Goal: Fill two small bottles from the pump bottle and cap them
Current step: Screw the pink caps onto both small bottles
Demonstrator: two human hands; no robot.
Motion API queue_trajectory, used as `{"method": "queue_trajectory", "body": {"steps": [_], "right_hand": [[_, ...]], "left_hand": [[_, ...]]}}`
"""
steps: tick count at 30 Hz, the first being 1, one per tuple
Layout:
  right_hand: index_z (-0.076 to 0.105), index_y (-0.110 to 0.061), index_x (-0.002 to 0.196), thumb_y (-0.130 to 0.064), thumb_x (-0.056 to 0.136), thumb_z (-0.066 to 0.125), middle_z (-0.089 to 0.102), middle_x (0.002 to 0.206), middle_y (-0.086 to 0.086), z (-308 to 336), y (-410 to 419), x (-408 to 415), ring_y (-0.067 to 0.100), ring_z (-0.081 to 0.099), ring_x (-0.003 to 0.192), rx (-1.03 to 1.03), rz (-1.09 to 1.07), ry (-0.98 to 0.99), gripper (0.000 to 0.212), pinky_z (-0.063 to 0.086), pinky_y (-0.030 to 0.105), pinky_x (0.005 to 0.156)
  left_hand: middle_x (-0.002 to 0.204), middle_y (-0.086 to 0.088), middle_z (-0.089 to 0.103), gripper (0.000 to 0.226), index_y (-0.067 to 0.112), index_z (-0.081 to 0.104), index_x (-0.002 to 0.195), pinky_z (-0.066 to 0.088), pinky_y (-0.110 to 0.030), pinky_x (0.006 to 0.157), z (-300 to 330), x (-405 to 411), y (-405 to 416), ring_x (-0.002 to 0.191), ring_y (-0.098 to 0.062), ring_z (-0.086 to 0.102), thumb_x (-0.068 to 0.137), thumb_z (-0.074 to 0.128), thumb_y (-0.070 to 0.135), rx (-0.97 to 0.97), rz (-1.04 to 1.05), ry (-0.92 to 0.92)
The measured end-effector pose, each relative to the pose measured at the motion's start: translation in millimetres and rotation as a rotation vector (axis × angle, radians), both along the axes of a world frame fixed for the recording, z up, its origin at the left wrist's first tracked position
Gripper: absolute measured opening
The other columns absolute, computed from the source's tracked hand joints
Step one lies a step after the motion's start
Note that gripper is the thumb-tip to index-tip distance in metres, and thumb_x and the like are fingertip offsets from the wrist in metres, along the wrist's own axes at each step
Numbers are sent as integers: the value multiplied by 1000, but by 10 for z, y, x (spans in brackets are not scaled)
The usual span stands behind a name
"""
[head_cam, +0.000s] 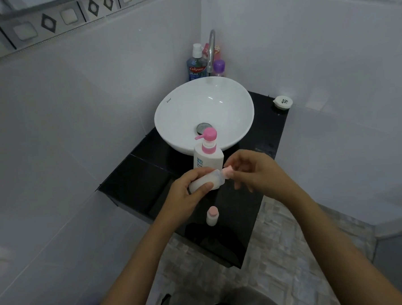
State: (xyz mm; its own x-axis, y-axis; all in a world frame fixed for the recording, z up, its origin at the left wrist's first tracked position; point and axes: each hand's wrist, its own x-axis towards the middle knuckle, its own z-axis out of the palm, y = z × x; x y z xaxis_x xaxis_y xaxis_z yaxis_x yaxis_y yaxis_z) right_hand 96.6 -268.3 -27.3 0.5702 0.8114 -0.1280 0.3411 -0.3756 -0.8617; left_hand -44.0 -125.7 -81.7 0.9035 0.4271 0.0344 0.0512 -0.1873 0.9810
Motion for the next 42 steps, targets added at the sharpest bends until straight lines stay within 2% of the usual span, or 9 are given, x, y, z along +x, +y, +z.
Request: {"method": "queue_trajectory", "body": {"steps": [3, 8, 12, 16, 20, 25, 29, 34, 42], "right_hand": [[65, -17, 83, -43, 90, 55, 67, 64, 1, -49, 68, -71, 12, 55, 42, -56, -111, -75, 29, 48, 20, 47], [59, -23, 107, -28, 87, 65, 68, 87, -1, 5, 2, -20, 12, 66, 65, -41, 32, -21, 21, 50, 17, 54], [63, -18, 80, -45, 90, 53, 65, 62, 1, -26, 72, -88, 12, 54, 41, -68, -119, -78, 30, 45, 18, 45], [59, -24, 105, -33, 88, 63, 68, 85, -1, 35, 21, -24, 13, 65, 61, -33, 13, 21, 20, 48, 16, 50], [62, -19, 81, -41, 92, 53, 64, 64, -1, -4, 70, -98, 11, 56, 44, -88, -88, -67, 27, 44, 14, 44], [60, -24, 105, -31, 89, 62, 68, 82, 2, 28, 20, -53, 16, 65, 60, -11, 21, 28, 18, 48, 17, 49], [63, -17, 84, -44, 91, 54, 63, 62, 0, -37, 89, -113, 10, 54, 42, -87, -112, -82, 29, 45, 15, 44], [58, -24, 108, -29, 89, 62, 67, 87, 2, 2, 40, -76, 12, 66, 63, -13, 31, -3, 21, 49, 15, 52], [62, -21, 103, -35, 89, 61, 68, 74, 2, -42, 82, -112, 6, 60, 51, -16, -41, -11, 20, 46, 15, 47]], "left_hand": [[117, 11, 63, 30, 23, 61, 119, 48, -10, 85, -7, 4, 12, 109, 2, 58, 89, 61, 17, 8, -5, 9], [114, 14, 63, 29, 23, 61, 117, 48, -10, 82, 34, -9, 14, 105, 5, 59, 90, 60, 13, -11, -9, 0], [112, 14, 63, 29, 20, 61, 118, 48, -10, 81, 45, 1, 4, 102, 6, 59, 90, 59, 12, -10, -11, -4], [115, 13, 62, 29, 25, 60, 118, 50, -14, 84, 35, -13, 15, 106, 1, 59, 90, 59, 15, -26, -10, 10], [114, 13, 62, 29, 27, 61, 117, 50, -15, 83, 47, -13, 0, 105, 3, 59, 90, 60, 16, -6, -3, 14], [109, 16, 63, 29, 23, 60, 117, 50, -11, 80, 82, -17, 8, 100, 8, 60, 91, 58, 13, -37, 5, -3], [109, 16, 62, 29, 22, 60, 117, 50, -10, 80, 81, -16, 4, 100, 10, 59, 90, 59, 12, -32, 10, -5], [107, 16, 62, 27, 23, 60, 115, 49, -10, 78, 101, -17, -6, 98, 11, 59, 91, 57, 10, -49, 6, -18], [109, 17, 62, 28, 27, 60, 115, 50, -9, 78, 68, -22, 22, 99, 12, 59, 91, 58, 13, -60, 11, -2]]}}
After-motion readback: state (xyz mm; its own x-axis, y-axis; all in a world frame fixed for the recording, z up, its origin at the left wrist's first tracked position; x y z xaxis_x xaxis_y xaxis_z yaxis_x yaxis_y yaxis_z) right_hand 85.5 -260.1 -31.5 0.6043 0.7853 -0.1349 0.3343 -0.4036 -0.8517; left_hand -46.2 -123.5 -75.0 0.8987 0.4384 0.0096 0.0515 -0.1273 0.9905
